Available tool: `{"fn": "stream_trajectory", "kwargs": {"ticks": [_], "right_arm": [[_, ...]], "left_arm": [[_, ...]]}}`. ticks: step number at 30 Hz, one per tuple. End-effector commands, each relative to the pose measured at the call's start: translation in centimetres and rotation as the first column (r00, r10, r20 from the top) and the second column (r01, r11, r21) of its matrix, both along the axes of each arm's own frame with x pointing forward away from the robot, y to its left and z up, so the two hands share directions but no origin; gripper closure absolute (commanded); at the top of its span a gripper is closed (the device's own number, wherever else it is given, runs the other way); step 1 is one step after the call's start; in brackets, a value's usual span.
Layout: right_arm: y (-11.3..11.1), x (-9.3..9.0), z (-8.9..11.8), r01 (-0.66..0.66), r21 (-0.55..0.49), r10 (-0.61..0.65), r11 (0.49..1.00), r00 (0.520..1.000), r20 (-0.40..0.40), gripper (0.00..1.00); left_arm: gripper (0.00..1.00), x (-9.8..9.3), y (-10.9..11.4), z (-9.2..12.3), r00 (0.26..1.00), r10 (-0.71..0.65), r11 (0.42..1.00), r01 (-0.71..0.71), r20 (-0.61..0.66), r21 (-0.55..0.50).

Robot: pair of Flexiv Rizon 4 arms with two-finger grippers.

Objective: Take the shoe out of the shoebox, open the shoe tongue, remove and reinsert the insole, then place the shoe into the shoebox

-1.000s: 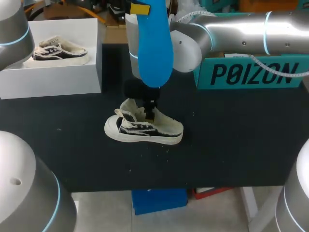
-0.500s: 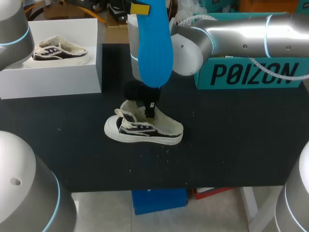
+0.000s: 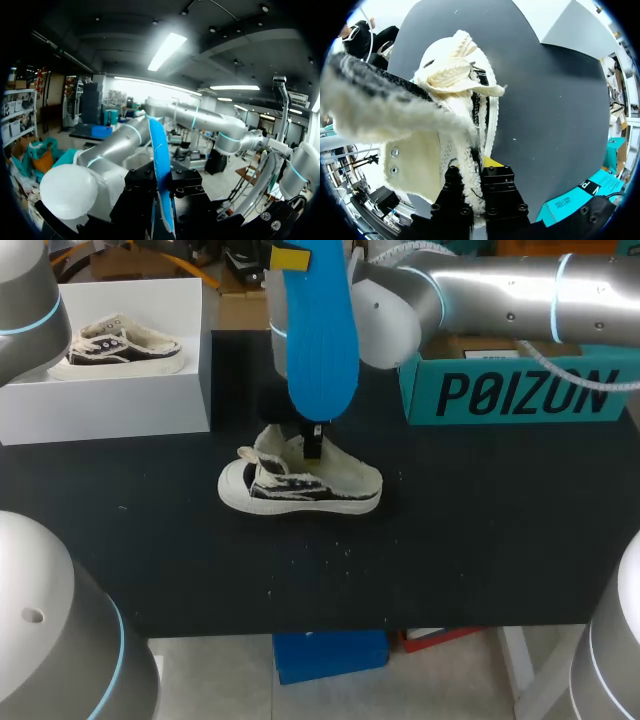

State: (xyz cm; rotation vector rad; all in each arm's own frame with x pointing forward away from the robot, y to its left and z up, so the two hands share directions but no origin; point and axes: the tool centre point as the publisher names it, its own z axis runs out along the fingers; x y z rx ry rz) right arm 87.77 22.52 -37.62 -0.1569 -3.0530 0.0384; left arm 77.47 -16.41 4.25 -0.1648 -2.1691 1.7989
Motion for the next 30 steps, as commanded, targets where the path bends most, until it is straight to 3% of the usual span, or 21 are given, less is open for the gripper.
{"fn": "stream_trajectory", "kwargs": {"ticks": [1, 8, 15, 30], "right_arm": [[-0.5, 1.8, 0.9, 0.021, 0.009, -0.020, 1.000, 0.999, -0.030, 1.00], [-1.0, 3.9, 1.4, 0.090, 0.054, -0.089, 0.994, 0.996, -0.028, 1.00], [-2.0, 4.4, 2.7, 0.324, 0.052, -0.320, 0.945, 0.944, -0.077, 1.00], [-2.0, 4.4, 2.7, 0.324, 0.052, -0.320, 0.945, 0.944, -0.077, 1.00]], "left_arm": [[1.00, 0.0, -0.1, 0.0, 1.000, 0.000, 1.000, 0.000, 0.000, 0.003], [1.00, 0.0, -0.1, 0.0, 1.000, 0.000, 1.000, 0.000, 0.000, 0.003], [1.00, 0.0, -0.1, 0.0, 1.000, 0.000, 1.000, 0.000, 0.000, 0.003], [1.00, 0.0, -0.1, 0.0, 1.000, 0.000, 1.000, 0.000, 0.000, 0.003]]}}
